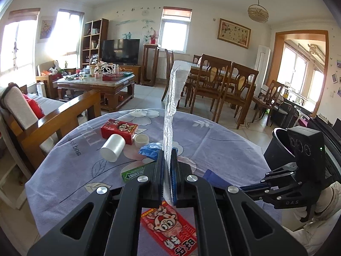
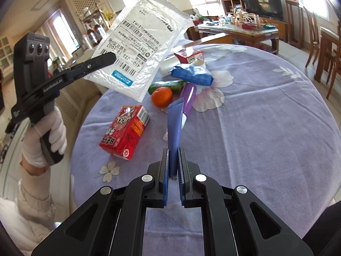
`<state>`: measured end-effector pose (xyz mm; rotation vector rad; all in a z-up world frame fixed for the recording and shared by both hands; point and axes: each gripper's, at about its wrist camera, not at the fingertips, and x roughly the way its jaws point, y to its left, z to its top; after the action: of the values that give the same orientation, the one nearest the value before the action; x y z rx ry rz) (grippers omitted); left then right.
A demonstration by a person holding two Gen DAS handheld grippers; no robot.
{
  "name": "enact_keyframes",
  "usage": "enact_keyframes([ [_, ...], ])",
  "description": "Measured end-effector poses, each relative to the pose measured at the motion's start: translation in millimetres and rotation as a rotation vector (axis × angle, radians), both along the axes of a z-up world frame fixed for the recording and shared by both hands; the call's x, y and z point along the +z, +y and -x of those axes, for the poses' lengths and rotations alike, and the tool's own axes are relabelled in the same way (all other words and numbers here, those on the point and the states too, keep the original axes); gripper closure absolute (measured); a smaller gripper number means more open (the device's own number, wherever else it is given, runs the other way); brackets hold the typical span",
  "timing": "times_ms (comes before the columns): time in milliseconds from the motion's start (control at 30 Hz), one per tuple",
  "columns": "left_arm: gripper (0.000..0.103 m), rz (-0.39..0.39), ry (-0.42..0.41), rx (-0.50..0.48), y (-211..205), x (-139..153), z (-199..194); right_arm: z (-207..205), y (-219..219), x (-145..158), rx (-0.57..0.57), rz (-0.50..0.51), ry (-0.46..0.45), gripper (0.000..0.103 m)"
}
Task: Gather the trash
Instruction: 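Carry the mailer and blue packet over the black bin and open both tools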
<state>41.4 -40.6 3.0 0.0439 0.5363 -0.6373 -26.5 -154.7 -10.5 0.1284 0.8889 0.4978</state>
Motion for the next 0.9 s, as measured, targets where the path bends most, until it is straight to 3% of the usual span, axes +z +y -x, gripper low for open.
enact_keyframes([
  [233, 0.096, 0.027, -0.002, -0.065, -39, 5, 6, 14, -45, 13, -0.080, -0.046, -0.038, 0.094],
  [533, 0.096, 0.033, 0.003, -0.184, -118, 7, 18, 45, -112, 29, -0.202, -0.056, -0.088, 0.094],
  [900, 0.096, 0.018, 0.025, -0.328, -204, -1, 35, 96, -207, 29, -0.391, -0.081, -0.110, 0.094],
])
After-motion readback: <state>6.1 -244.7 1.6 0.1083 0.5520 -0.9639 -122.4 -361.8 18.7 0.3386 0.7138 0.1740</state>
